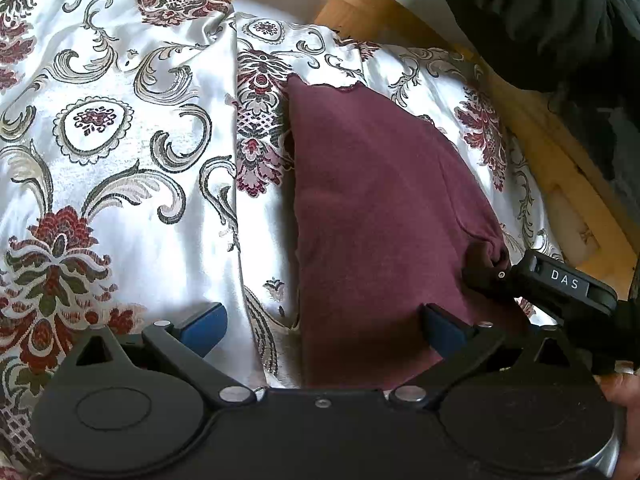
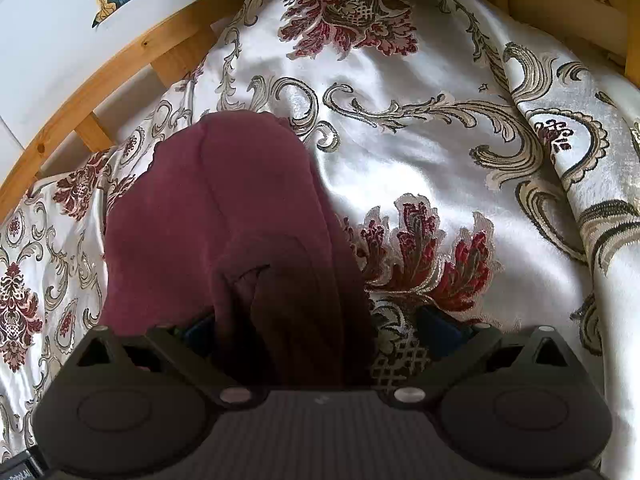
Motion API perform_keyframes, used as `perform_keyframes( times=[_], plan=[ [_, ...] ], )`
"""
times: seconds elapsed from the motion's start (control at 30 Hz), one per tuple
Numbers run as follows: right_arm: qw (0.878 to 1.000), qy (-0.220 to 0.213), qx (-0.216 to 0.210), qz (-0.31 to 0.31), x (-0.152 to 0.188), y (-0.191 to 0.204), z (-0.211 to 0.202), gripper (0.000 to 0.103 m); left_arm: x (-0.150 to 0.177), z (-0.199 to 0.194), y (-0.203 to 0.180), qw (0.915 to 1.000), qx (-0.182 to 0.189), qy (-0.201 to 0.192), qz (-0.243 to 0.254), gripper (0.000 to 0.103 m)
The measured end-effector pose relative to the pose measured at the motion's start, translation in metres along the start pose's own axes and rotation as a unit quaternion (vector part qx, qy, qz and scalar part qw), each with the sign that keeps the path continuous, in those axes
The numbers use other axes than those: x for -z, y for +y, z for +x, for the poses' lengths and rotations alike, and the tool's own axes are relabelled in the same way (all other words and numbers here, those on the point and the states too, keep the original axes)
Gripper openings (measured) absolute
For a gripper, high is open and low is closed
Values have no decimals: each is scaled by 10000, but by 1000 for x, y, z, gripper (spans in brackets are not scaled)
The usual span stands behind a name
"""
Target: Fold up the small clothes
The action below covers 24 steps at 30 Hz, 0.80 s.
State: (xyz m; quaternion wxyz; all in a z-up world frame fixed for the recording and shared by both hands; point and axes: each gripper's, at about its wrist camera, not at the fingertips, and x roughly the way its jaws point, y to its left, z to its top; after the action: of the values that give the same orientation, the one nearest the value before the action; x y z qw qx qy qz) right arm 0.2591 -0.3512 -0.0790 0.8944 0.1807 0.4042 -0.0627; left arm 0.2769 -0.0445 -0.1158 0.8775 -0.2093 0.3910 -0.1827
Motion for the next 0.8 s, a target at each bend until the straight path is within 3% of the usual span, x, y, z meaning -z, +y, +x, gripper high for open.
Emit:
perform_keyframes(
  times=[0.2, 0.4, 0.43, 0.5, 0.6, 0.77, 0.8],
  plan=[
    [9998, 69, -18, 170, -2, -2, -8, 103, 1, 0, 1, 10000, 10, -5, 8, 102],
    [9981, -453, -351, -224, 4, 10, -47, 100, 3, 2, 4, 10000, 50, -24, -15, 102],
    [9971, -554, -388, -339, 6, 12, -52, 96, 3, 2, 4, 10000, 53, -30, -14, 102],
    [9957, -617, -392, -571, 8, 19, -55, 76, 4, 2, 5, 10000, 60, -38, -13, 102],
    [9957, -507, -380, -680, 7, 25, -47, 54, 4, 2, 5, 10000, 71, -43, -14, 102],
    [9968, -226, -324, -688, 11, 23, -33, 24, 4, 2, 5, 10000, 68, -42, -6, 102],
    [9965, -167, -305, -756, 11, 24, -34, 23, 4, 2, 6, 10000, 68, -39, 6, 102]
  ],
)
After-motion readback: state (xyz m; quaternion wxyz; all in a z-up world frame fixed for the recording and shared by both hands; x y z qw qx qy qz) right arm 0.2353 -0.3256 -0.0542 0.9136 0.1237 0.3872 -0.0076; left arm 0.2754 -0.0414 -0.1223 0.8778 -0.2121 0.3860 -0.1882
